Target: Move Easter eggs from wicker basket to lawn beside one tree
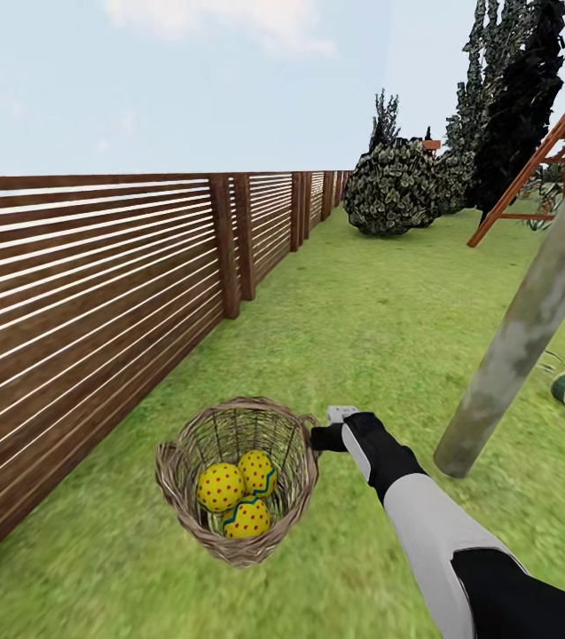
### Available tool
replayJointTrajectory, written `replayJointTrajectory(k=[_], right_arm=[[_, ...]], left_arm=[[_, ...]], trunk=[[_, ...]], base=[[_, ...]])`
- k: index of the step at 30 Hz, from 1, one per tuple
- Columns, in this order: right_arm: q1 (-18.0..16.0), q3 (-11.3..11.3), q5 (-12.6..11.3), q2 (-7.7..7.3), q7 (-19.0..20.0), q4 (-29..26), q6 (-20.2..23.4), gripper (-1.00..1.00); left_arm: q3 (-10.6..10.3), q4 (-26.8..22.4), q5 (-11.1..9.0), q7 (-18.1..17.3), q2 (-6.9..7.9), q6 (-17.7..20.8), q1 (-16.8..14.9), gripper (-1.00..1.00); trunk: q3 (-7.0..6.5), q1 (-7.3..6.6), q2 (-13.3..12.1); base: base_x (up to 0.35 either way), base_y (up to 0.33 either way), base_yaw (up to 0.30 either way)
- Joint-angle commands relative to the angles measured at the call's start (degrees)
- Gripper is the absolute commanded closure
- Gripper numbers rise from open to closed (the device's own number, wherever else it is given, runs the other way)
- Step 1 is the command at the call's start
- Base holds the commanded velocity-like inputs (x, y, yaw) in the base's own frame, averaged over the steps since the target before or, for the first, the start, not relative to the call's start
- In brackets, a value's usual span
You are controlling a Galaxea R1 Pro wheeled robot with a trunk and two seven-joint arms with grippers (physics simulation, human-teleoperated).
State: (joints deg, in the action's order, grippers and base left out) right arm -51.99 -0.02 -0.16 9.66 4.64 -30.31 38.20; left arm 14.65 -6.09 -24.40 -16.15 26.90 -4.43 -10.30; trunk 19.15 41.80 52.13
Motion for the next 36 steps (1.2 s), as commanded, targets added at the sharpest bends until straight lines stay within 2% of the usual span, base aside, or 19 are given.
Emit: replayJointTrajectory(k=[1, 4, 5, 6, 8, 10, 12, 13, 15, 16, 17, 18, 22, 23, 25, 27, 32, 34, 36], right_arm=[[-0.04, -0.06, -0.56, 0.00, 0.12, -0.10, 0.29, 1.00], [-0.04, -0.06, -0.55, -0.05, 0.11, -0.04, 0.29, 1.00], [-0.04, -0.07, -0.54, -0.06, 0.11, -0.03, 0.29, 1.00], [-0.04, -0.07, -0.54, -0.05, 0.11, -0.02, 0.29, 1.00], [-0.04, -0.07, -0.54, -0.01, 0.11, -0.03, 0.29, 1.00], [-0.04, -0.07, -0.54, 0.00, 0.11, -0.03, 0.29, 1.00], [-0.04, -0.07, -0.54, -0.04, 0.11, -0.02, 0.29, 1.00], [-0.04, -0.07, -0.54, -0.06, 0.11, -0.05, 0.29, 1.00], [-0.04, -0.07, -0.54, -0.08, 0.11, -0.07, 0.29, 1.00], [-0.04, -0.07, -0.54, -0.08, 0.11, -0.08, 0.29, 1.00], [-0.04, -0.07, -0.56, -0.05, 0.11, -0.08, 0.29, 1.00], [-0.04, -0.07, -0.58, -0.02, 0.11, -0.09, 0.29, 1.00], [-0.04, 0.02, -0.62, 0.08, 0.11, -0.07, 0.29, 1.00], [-0.04, 0.06, -0.62, 0.13, 0.11, -0.04, 0.29, 1.00], [-0.04, -0.02, -0.63, 0.10, 0.11, -0.07, 0.29, 1.00], [-0.04, -0.05, -0.63, 0.10, 0.11, -0.09, 0.29, 1.00], [-0.04, 0.00, -0.63, 0.08, 0.19, -0.10, 0.28, 1.00], [-0.04, -0.04, -0.63, 0.09, 0.20, -0.10, 0.29, 1.00], [-0.04, -0.03, -0.63, 0.07, 0.19, -0.10, 0.29, 1.00]], left_arm=[[0.30, -0.77, -0.11, -2.74, 2.64, 2.49, -0.06, -1.00], [0.30, -6.31, -2.68, -6.29, 7.64, 10.01, -0.01, -1.00], [0.30, -11.57, -3.15, -7.05, 9.36, 15.16, 0.00, -1.00], [0.30, -15.88, -3.20, -7.33, 10.26, 19.13, 0.04, -1.00], [0.30, -31.56, -3.02, -7.70, 12.82, 32.40, 1.58, -1.00], [1.21, -42.60, -3.02, -7.74, 15.09, 41.39, 3.66, -1.00], [5.34, -50.83, -2.94, -7.59, 16.00, 48.25, 4.36, -1.00], [8.90, -56.41, -2.89, -7.50, 16.61, 53.18, 4.60, -1.00], [12.12, -65.58, -2.88, -7.43, 17.64, 61.11, 4.62, -1.00], [13.17, -70.94, -2.90, -7.38, 17.94, 63.66, 4.56, -1.00], [14.18, -73.76, -2.94, -7.35, 18.09, 64.43, 4.54, -1.00], [16.21, -76.41, -3.03, -7.35, 18.22, 64.43, 4.43, -1.00], [19.94, -79.45, -3.76, -7.72, 18.33, 64.43, 3.81, -1.00], [20.84, -80.27, -5.44, -8.18, 18.24, 64.43, 3.81, -1.00], [21.46, -81.45, -9.01, -8.51, 17.91, 64.43, 4.02, -1.00], [21.65, -81.83, -10.59, -8.78, 17.80, 64.43, 4.15, -1.00], [21.60, -82.01, -11.33, -8.97, 17.33, 64.43, 4.73, -1.00], [21.63, -81.97, -11.24, -8.95, 15.45, 64.43, 4.81, -1.00], [21.56, -81.94, -11.01, -8.92, 12.28, 64.43, 4.86, -1.00]], trunk=[[0.26, 0.23, 0.47], [0.79, 0.89, 1.68], [0.97, 1.11, 2.08], [1.15, 1.33, 2.48], [1.51, 1.77, 3.28], [1.87, 2.21, 4.08], [2.23, 2.65, 4.88], [2.41, 2.87, 5.28], [2.77, 3.31, 6.09], [2.95, 3.53, 6.49], [3.13, 3.75, 6.89], [3.31, 3.97, 7.29], [3.85, 4.62, 8.49], [3.85, 4.62, 8.49], [3.85, 4.62, 8.49], [3.85, 4.62, 8.49], [4.03, 4.84, 8.89], [4.38, 5.28, 9.70], [4.74, 5.72, 10.50]], base=[[0.000, 0.000, 0.000], [0.000, 0.000, 0.000], [0.000, 0.000, 0.000], [0.000, 0.000, 0.000], [0.000, 0.000, 0.000], [0.000, 0.000, 0.000], [0.000, 0.000, 0.000], [0.000, 0.000, 0.000], [0.000, 0.000, 0.000], [0.000, 0.000, 0.000], [0.000, 0.000, 0.000], [0.000, 0.000, 0.000], [0.000, 0.000, 0.000], [0.000, 0.000, 0.000], [0.000, 0.000, 0.000], [0.000, 0.000, 0.000], [0.000, 0.000, 0.000], [0.000, 0.000, 0.000], [0.000, 0.000, 0.000]])
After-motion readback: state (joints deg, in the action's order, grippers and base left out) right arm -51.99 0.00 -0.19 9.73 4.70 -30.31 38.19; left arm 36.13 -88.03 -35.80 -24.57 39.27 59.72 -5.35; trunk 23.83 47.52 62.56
